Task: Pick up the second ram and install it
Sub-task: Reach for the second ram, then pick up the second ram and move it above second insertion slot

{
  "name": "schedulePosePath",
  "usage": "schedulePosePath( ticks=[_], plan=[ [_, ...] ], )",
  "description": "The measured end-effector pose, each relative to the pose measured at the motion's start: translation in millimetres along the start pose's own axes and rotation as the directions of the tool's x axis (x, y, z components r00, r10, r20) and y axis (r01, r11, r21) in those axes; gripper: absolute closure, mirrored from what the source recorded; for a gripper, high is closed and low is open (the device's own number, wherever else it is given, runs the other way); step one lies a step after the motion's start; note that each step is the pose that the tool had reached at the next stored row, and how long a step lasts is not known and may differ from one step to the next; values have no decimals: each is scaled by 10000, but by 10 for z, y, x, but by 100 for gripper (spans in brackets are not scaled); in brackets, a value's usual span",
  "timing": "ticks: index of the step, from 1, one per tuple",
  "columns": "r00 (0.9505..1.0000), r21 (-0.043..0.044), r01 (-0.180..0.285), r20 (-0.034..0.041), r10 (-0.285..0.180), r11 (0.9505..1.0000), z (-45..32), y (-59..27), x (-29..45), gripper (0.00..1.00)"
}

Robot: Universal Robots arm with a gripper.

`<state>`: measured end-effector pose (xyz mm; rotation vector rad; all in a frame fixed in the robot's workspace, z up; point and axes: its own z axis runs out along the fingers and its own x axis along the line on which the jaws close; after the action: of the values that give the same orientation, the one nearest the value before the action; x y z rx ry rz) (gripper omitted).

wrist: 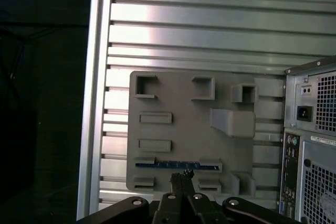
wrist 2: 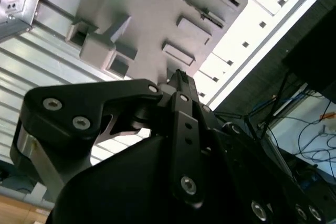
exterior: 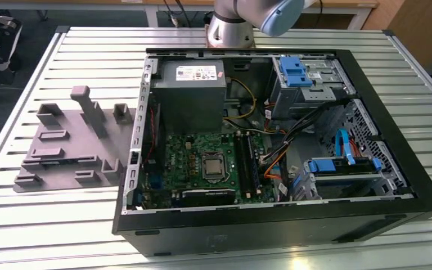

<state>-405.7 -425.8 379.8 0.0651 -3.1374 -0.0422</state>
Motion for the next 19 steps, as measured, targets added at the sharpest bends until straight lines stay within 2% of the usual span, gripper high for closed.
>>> schedulePosePath(
  ticks=[16, 19],
  plan=[
    [10000, 2, 12, 0, -12, 10000, 0, 0, 1, 89],
    [9997, 2, 256, -7, -256, 9997, 0, 0, 2, 89]
  ],
)
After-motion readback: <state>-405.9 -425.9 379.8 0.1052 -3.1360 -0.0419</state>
